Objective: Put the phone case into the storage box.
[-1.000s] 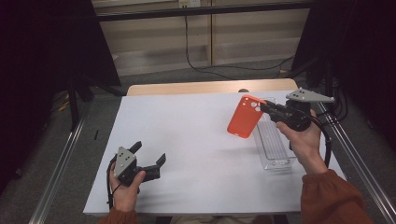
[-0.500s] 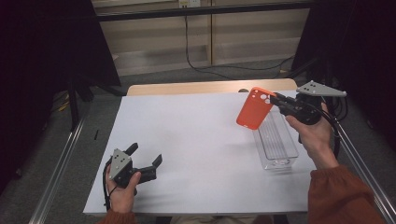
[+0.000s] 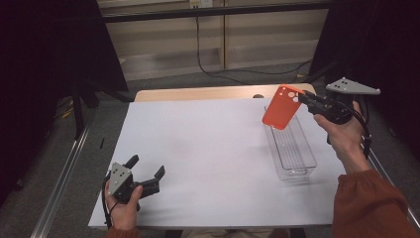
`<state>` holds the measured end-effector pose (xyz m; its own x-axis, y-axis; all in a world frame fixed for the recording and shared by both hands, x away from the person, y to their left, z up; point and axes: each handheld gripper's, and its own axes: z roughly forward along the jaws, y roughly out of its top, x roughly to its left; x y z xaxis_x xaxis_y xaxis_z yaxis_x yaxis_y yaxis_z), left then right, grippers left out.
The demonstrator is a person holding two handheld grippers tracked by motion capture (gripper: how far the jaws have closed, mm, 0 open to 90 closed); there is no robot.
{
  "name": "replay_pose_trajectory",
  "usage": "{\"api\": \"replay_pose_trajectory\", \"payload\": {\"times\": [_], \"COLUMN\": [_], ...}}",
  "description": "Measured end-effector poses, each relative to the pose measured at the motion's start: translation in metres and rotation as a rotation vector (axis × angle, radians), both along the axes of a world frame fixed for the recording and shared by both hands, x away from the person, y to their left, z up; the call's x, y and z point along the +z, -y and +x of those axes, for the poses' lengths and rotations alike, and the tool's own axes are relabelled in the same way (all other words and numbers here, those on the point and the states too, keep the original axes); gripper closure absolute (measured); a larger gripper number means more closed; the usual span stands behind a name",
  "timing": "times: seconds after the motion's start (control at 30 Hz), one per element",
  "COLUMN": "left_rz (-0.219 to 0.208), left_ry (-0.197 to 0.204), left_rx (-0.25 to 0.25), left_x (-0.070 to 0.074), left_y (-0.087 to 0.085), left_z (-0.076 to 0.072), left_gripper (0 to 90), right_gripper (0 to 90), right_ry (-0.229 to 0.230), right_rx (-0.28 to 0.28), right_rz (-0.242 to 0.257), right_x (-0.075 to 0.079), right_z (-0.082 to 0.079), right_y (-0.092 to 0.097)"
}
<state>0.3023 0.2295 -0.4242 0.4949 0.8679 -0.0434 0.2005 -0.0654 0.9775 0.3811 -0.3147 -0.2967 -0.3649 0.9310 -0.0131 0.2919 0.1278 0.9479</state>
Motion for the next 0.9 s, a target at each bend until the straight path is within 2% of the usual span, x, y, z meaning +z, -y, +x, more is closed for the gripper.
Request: {"api": "replay_pose_trajectory", "payload": {"times": [0.27,0.43,0.7,0.9], "left_rz": [0.004,0.017,0.001,0.005], "left_ry": [0.004,0.006,0.006,0.008], "left_rx": [-0.011,-0.02,-0.018,-0.023], "left_x": [0.001,0.0,0.001,0.001], "left_y": [0.001,0.003,0.003,0.004], "left_z": [0.0,0.0,0.0,0.0], "left_gripper": [2.5,2.5,2.5,2.5], "right_gripper": [81.6,81.5,81.6,81.6], "right_ry": [0.006,0.02,0.021,0.015], "right_rx": [-0.022,-0.029,-0.018,-0.013], "right_rz": [-0.014,-0.041,-0.068,-0.089], "right_x": [0.0,0.0,-0.003,-0.01], "right_z": [0.009,0.016,0.028,0.037], "right_y": [0.011,0.016,0.018,0.02]}}
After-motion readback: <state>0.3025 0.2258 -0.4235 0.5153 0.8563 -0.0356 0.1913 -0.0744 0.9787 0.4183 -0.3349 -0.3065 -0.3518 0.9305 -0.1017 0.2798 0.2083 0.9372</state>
